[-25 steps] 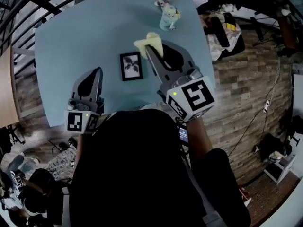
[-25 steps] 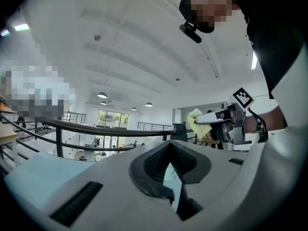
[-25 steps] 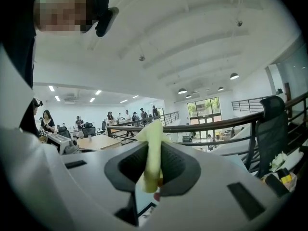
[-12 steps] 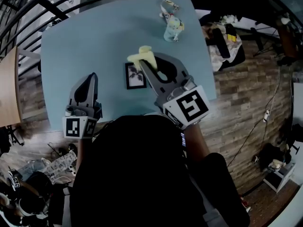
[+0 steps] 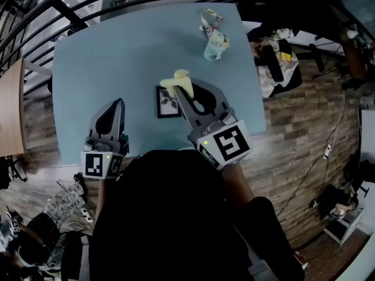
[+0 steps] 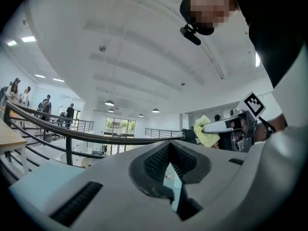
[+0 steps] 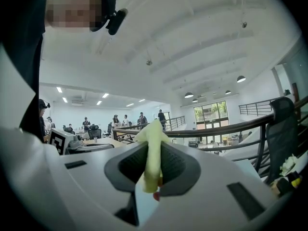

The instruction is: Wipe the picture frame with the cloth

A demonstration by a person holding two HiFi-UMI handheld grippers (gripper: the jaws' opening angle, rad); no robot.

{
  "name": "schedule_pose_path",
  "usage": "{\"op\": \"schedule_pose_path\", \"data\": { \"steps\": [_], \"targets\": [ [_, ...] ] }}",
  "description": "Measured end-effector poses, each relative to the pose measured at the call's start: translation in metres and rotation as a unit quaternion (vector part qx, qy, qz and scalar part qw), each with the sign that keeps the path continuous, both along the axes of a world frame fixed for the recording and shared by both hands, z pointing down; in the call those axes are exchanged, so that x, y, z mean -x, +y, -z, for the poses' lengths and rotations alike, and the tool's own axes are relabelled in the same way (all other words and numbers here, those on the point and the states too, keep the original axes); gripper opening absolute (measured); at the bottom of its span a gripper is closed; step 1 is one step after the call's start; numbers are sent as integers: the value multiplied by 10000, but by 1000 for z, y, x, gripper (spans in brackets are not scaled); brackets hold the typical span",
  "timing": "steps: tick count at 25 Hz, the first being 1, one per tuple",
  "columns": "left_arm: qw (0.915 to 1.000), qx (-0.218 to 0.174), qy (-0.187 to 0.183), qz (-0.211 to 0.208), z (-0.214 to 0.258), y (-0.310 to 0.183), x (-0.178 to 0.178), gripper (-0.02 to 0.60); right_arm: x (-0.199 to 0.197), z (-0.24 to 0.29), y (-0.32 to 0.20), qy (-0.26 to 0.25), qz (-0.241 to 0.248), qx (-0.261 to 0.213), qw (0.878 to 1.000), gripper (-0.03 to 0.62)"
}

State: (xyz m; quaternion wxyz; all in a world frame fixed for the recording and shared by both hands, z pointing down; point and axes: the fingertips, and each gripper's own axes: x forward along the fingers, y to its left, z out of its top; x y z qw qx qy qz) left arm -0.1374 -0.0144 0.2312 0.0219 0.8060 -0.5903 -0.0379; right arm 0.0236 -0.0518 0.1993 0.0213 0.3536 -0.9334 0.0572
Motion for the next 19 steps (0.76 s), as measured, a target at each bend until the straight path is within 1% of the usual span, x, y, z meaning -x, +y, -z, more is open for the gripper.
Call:
{"op": "schedule_pose_path", "data": {
  "steps": [8,19],
  "targets": [
    [10000,-8,22,-37,-4,0,1,-3,2,-4,2,38,13,25,10000,57],
    [9999,16,32,-106,-5,-1,-8,-3,-7,-5,5,122,-20,41,9999,57]
  ]
}}
